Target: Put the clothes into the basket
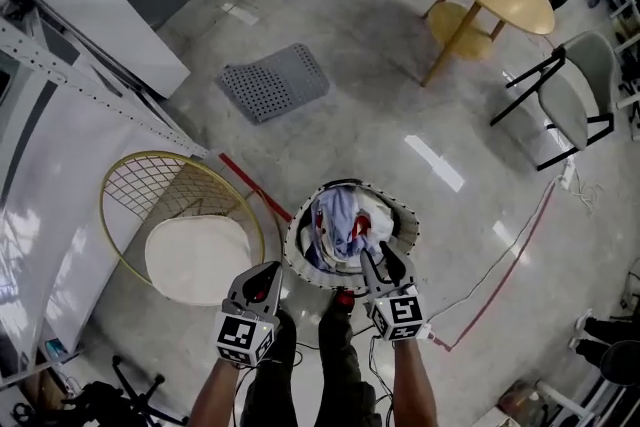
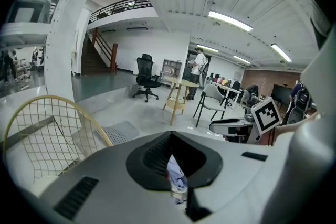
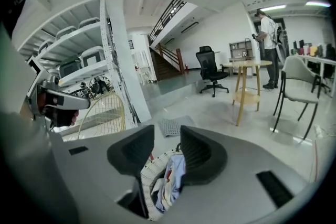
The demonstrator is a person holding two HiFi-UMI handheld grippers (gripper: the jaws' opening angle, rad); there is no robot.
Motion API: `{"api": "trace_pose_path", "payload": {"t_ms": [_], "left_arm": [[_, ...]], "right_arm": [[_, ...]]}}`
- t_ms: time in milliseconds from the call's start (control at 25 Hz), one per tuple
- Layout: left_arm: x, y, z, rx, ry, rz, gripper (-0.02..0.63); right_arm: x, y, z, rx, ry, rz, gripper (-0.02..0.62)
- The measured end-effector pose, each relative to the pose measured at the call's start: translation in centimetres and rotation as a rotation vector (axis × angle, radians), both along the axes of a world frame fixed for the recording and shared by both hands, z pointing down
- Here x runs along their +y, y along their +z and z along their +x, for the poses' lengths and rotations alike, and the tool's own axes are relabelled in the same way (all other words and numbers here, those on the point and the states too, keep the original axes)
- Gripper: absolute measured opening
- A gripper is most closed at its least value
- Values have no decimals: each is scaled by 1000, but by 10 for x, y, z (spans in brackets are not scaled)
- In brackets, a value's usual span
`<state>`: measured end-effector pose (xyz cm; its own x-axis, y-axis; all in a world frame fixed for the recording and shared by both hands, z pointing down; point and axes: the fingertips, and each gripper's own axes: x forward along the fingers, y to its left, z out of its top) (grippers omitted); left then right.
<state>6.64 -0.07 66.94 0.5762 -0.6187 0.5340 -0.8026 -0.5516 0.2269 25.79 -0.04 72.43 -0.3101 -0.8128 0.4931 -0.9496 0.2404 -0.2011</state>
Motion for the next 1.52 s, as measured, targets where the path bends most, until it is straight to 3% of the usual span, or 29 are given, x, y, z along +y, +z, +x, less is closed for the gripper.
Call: {"api": "trace_pose_path", "payload": {"t_ms": [240, 360, 680, 920, 1200, 1520], "left_arm": [[-1, -72, -9, 24, -19, 88, 0], [-1, -107, -14, 34, -28, 135, 1], [6, -199, -27, 48, -35, 254, 1], [17, -253, -39, 52, -28, 343, 1], [31, -268, -70, 42, -72, 364, 0], [43, -269, -90, 23, -83, 370, 0]], "right_arm": [[-5, -91, -16, 35, -10, 132, 76], [-7, -133, -27, 40, -22, 187, 53], [7, -238, -58, 48, -97, 289, 35], [21, -308, -62, 22, -99, 395, 34], [46, -330, -66, 43, -96, 430, 34], [66, -317, -68, 68, -86, 394, 29]]}}
